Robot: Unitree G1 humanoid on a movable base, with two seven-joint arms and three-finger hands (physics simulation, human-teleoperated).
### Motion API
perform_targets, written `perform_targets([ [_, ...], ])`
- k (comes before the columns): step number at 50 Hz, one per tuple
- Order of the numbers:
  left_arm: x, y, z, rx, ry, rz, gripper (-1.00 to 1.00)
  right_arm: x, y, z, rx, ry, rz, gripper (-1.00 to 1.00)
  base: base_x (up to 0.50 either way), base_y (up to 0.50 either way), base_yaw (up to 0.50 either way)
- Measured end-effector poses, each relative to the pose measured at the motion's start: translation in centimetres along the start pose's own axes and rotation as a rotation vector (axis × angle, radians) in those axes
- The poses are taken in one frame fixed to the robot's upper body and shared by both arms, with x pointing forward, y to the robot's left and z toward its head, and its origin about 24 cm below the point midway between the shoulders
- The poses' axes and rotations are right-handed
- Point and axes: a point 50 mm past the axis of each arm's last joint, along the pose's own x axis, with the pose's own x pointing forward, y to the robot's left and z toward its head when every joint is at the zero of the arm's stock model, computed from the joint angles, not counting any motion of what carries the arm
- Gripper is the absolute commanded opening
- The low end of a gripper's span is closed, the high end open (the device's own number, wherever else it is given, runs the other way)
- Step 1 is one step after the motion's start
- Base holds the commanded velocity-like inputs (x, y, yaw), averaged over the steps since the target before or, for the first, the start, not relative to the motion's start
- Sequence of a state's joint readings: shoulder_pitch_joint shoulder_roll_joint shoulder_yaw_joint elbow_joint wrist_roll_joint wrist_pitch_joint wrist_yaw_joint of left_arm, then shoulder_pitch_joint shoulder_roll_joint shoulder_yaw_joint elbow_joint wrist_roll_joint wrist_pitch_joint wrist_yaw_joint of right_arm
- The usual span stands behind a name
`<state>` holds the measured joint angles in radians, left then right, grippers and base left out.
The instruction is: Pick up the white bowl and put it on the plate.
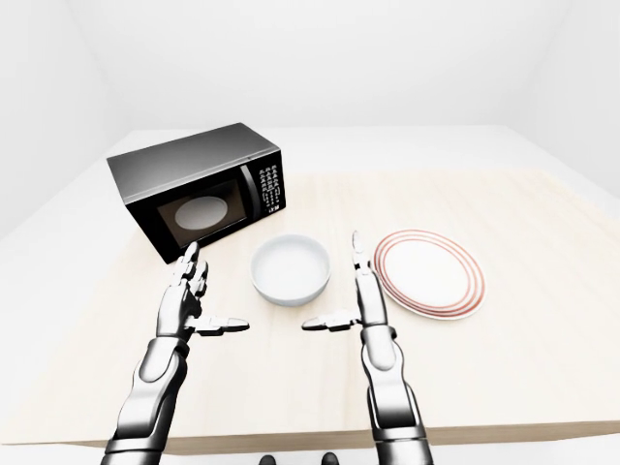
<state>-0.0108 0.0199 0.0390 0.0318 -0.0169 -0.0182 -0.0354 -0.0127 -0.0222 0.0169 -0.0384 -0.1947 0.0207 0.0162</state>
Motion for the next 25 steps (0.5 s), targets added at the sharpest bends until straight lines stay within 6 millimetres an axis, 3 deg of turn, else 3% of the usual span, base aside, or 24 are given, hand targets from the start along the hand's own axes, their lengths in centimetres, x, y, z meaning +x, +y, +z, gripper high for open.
perform_targets([
  [25, 0.0, 0.0, 0.0, 0.000, 0.000, 0.000, 1.00, 2.3, -0.5, 1.5, -0.496, -0.045, 0.023, 1.00, 0.00, 0.00, 0.00],
])
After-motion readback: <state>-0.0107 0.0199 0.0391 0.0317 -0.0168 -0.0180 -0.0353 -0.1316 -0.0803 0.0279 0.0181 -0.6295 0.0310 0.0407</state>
